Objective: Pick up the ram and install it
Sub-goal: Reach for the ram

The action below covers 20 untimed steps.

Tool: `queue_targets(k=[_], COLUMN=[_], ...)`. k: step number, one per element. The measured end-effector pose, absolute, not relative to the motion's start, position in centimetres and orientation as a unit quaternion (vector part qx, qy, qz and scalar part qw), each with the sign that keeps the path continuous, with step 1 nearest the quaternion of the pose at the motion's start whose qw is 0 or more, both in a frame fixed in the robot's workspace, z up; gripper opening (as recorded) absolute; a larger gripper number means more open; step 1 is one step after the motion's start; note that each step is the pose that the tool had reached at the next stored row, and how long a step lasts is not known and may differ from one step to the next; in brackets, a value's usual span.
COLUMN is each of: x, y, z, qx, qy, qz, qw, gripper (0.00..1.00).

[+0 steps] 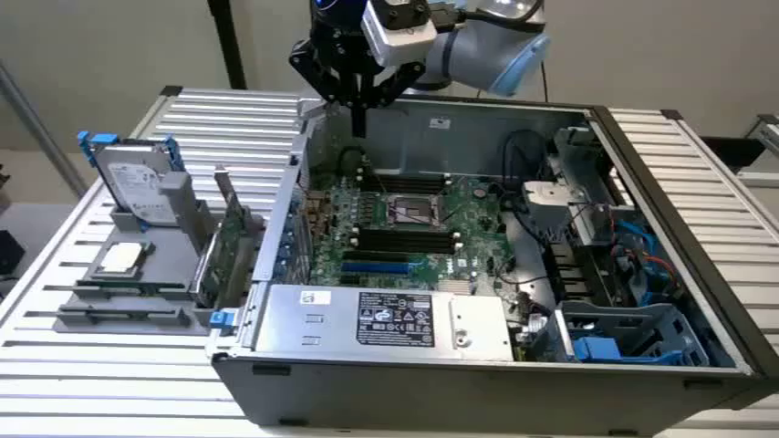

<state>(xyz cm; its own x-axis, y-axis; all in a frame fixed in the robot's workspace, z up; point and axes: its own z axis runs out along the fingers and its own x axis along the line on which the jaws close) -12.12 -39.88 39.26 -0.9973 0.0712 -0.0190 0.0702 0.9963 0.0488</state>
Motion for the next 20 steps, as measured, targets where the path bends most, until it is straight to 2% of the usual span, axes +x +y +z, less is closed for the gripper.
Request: queue_targets(k=[14,20], x=[-12.1,-13.4], y=[-40.0,-41.8], z=[39.3,39.3], qx=[0.035,0.035], qy=[0.999,0.999], qz=[0.024,0.024], qw=[0.010,0.010], gripper=[0.00,0.00])
